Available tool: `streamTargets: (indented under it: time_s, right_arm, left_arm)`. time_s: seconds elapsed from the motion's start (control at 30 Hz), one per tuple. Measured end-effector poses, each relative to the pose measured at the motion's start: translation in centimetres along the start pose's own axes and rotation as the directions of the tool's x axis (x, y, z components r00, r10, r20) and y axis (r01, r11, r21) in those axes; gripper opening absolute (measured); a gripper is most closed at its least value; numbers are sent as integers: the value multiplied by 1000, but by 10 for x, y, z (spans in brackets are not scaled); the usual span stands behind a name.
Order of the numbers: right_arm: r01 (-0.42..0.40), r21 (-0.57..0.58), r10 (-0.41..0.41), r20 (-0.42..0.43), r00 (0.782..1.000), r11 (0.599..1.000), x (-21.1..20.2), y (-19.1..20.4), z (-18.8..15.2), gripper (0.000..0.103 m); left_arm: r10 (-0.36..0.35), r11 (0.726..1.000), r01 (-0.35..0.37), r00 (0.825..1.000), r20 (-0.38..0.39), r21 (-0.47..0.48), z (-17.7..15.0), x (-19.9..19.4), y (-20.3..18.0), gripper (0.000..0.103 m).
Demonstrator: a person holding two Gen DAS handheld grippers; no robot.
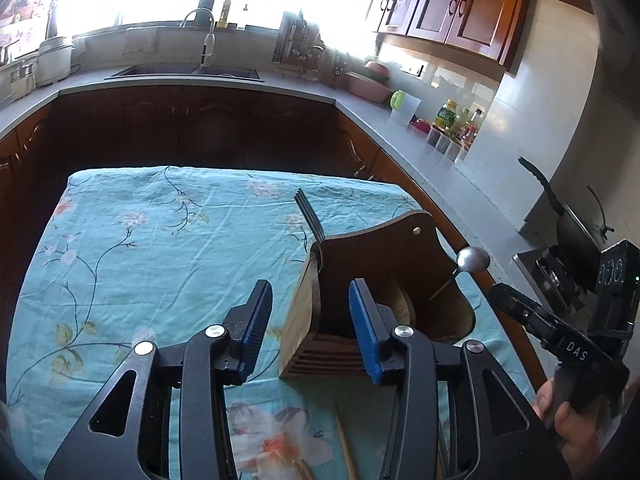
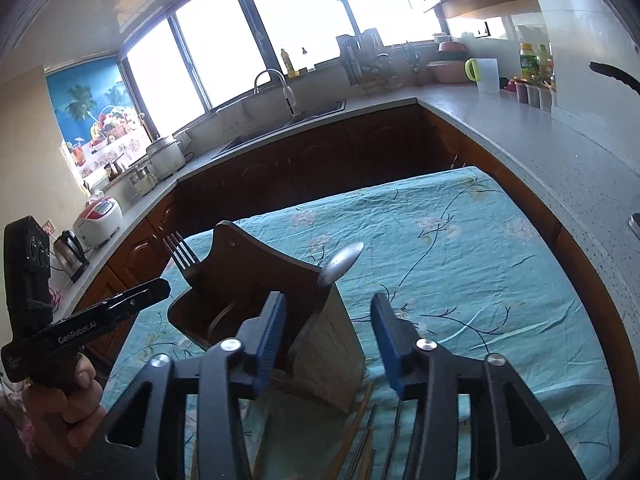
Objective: Organize utensils
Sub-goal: 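Carry the fork with the left tool into the wooden holder while the right tool inserts the spoon, then grasp a wooden chopstick with the left tool while the right tool grasps a metal chopstick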
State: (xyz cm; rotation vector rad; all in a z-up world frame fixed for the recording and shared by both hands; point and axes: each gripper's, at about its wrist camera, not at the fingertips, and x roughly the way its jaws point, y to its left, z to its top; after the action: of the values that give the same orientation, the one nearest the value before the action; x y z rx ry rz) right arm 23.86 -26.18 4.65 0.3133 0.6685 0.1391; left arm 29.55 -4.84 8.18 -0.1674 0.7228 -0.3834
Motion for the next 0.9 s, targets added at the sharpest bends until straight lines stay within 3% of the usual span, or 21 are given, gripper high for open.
streamTargets:
  time_s: [0.1,0.13,0.17,0.43,0.63,0.9]
  right_arm:
    - [-10,42,8,48,999,999,-16,-9,-9,85]
    - [-7,57,3,68,998,998,-23,-12,-13,90]
    - [-6,70,-1,87,996,998,-29,-14,-18,91]
    - [38,96,-53,148,988,995,-68,-18,-57,93]
    - [88,50,-97,208,973,995,-95,-7,-91,93]
    - [122,34,-127,195,972,992,-108,-6,-126,93]
  left_arm:
    - [22,999,-21,999,27,-43,-13,-19,9,70]
    - [35,998,-33,999,40,-59,-18,-25,12,81]
    - [47,996,-42,997,60,-74,-23,-34,15,84]
    - [103,986,-90,990,93,-141,-74,-81,36,86]
    - [138,979,-123,987,81,-163,-112,-104,41,86]
    - [148,974,-139,988,38,-179,-155,-111,41,86]
